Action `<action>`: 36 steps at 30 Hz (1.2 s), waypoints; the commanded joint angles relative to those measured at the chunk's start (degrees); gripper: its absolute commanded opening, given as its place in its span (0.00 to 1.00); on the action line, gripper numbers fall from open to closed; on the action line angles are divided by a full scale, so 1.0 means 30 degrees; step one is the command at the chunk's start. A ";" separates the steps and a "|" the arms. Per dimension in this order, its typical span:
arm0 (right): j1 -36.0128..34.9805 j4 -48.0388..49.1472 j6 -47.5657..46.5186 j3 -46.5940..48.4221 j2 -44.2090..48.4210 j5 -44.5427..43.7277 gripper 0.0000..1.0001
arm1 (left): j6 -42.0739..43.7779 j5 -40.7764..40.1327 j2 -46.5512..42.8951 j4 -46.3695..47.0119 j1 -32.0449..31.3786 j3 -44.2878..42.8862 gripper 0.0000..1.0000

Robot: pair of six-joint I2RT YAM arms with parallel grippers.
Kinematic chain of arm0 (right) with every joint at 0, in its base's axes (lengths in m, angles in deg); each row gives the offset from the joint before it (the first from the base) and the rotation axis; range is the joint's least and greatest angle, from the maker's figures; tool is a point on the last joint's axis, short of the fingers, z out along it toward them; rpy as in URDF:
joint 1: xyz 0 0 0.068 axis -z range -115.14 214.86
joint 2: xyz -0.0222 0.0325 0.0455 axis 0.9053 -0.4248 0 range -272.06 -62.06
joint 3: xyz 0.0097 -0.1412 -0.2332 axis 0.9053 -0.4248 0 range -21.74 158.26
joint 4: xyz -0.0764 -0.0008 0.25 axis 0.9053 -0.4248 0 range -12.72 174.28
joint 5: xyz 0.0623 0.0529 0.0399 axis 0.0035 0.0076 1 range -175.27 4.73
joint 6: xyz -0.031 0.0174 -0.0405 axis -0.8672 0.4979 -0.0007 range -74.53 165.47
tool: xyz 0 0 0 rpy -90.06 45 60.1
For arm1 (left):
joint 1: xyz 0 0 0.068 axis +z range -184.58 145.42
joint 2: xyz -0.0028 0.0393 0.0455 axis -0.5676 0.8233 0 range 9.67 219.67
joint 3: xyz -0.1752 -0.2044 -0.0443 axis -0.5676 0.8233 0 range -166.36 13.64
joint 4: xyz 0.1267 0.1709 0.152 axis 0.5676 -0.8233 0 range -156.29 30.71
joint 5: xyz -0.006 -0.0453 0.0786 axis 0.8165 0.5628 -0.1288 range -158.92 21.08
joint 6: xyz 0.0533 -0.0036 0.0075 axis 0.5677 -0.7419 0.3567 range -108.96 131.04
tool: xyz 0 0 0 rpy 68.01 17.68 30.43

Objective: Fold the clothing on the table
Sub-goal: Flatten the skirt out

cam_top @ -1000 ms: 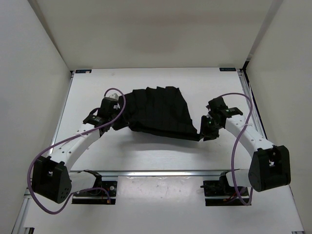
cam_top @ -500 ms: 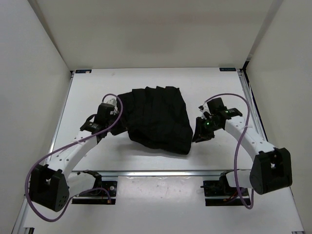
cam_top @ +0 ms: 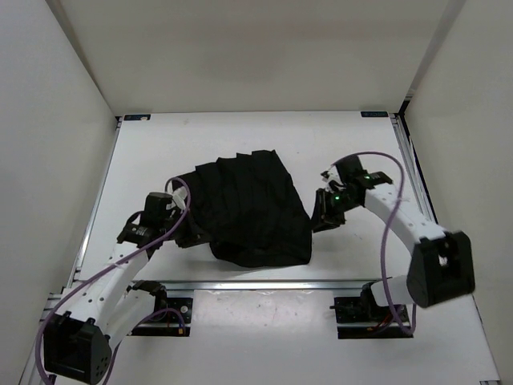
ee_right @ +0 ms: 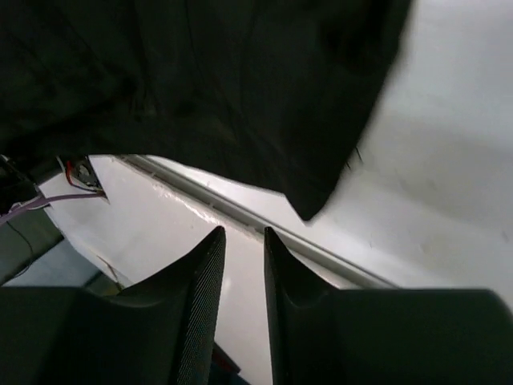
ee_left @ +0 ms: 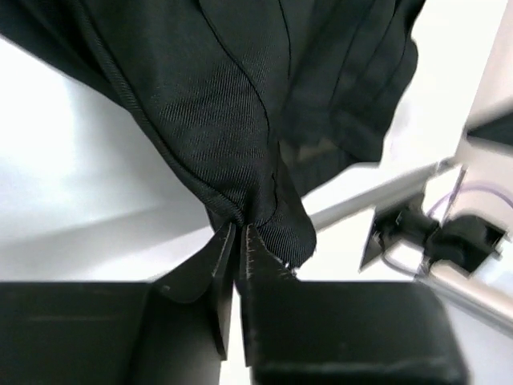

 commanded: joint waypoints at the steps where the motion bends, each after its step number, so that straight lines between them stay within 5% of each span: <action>1: -0.1283 0.3435 0.0968 0.1376 -0.3068 0.0818 0.31 | 0.0685 0.2141 -0.0289 -0.0937 -0.0395 0.0764 0.22; 4: -0.2219 0.4640 0.0649 0.3599 -0.5998 0.1197 0.31 | 0.0714 0.2143 -0.0611 -0.1084 -0.0543 0.0649 0.39; 12: -0.3981 0.4820 -0.0143 0.8467 -1.1603 0.2108 0.31 | -0.0690 0.2641 -0.1607 -0.0176 0.0483 0.0881 0.52; 17: -0.4655 0.3296 -0.1344 1.1074 -1.3245 0.1699 0.31 | -0.1686 0.1737 -0.1755 -0.0438 0.0132 0.1734 0.80; 18: -0.4656 0.3208 -0.1317 1.1167 -1.3276 0.1582 0.31 | -0.1775 0.1414 -0.1638 -0.0700 0.0044 0.1733 0.99; 29: -0.4130 0.3352 -0.1698 1.0702 -1.2223 0.2402 0.28 | -0.5641 -0.4380 -0.0119 0.0703 -0.0947 0.0242 0.98; 36: -0.3953 0.3792 -0.1930 0.9645 -1.1402 0.2753 0.28 | -0.5613 -0.6585 0.3049 0.0383 -0.2328 -0.2306 0.77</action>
